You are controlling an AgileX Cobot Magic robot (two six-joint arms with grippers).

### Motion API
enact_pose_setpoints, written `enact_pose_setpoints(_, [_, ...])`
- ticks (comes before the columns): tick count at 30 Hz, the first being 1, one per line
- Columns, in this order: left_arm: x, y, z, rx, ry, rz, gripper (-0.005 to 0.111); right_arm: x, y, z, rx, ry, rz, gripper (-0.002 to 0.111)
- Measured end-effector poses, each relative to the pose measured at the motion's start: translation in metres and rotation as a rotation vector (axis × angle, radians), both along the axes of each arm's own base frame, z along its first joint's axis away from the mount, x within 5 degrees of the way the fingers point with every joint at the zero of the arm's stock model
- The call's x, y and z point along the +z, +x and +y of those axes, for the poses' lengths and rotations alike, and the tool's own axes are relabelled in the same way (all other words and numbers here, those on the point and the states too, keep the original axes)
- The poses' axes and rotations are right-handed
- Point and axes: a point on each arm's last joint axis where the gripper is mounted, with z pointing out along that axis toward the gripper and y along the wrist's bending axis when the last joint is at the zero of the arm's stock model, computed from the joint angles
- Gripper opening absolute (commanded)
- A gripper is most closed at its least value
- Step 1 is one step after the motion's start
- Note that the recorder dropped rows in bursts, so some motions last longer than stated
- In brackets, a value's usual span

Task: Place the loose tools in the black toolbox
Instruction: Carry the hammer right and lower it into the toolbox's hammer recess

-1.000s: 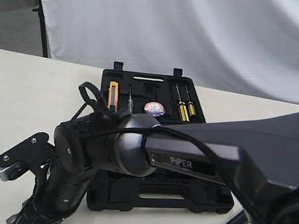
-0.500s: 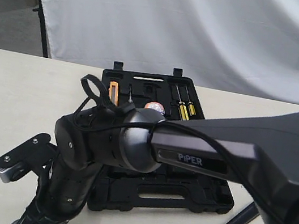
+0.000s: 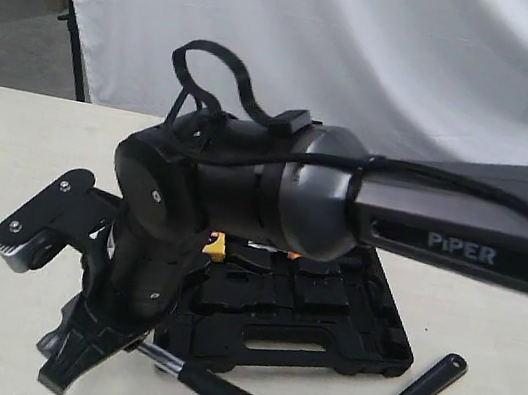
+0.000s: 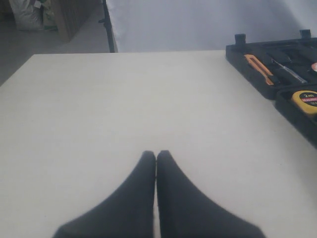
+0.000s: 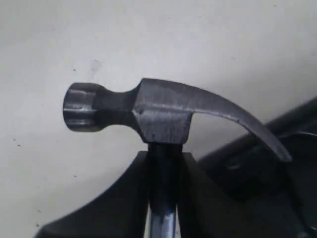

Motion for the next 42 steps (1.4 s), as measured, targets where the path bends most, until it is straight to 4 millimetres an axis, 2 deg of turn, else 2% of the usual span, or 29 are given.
enact_pose_setpoints(4, [0.000, 0.000, 0.000, 0.000, 0.000, 0.000, 0.001, 0.010, 0.020, -0.014, -0.004, -0.025, -0.072, -0.001])
enact_pose_setpoints(7, [0.000, 0.000, 0.000, 0.000, 0.000, 0.000, 0.001, 0.010, 0.043, -0.027, 0.013, -0.045, -0.120, -0.001])
enact_pose_setpoints(12, [0.000, 0.000, 0.000, 0.000, 0.000, 0.000, 0.001, -0.002, 0.077, -0.044, 0.088, -0.099, -0.171, -0.001])
enact_pose_setpoints(16, [0.000, 0.000, 0.000, 0.000, 0.000, 0.000, 0.001, -0.019, 0.089, -0.050, 0.169, -0.149, -0.179, -0.001])
enact_pose_setpoints(25, [0.000, 0.000, 0.000, 0.000, 0.000, 0.000, 0.001, -0.052, 0.089, -0.044, 0.364, -0.216, -0.161, -0.001])
enact_pose_setpoints(31, [0.000, 0.000, 0.000, 0.000, 0.000, 0.000, 0.001, -0.053, 0.083, -0.043, 0.458, -0.230, -0.140, -0.001])
enact_pose_setpoints(42, [0.000, 0.000, 0.000, 0.000, 0.000, 0.000, 0.001, -0.053, 0.082, -0.042, 0.472, -0.228, -0.140, 0.000])
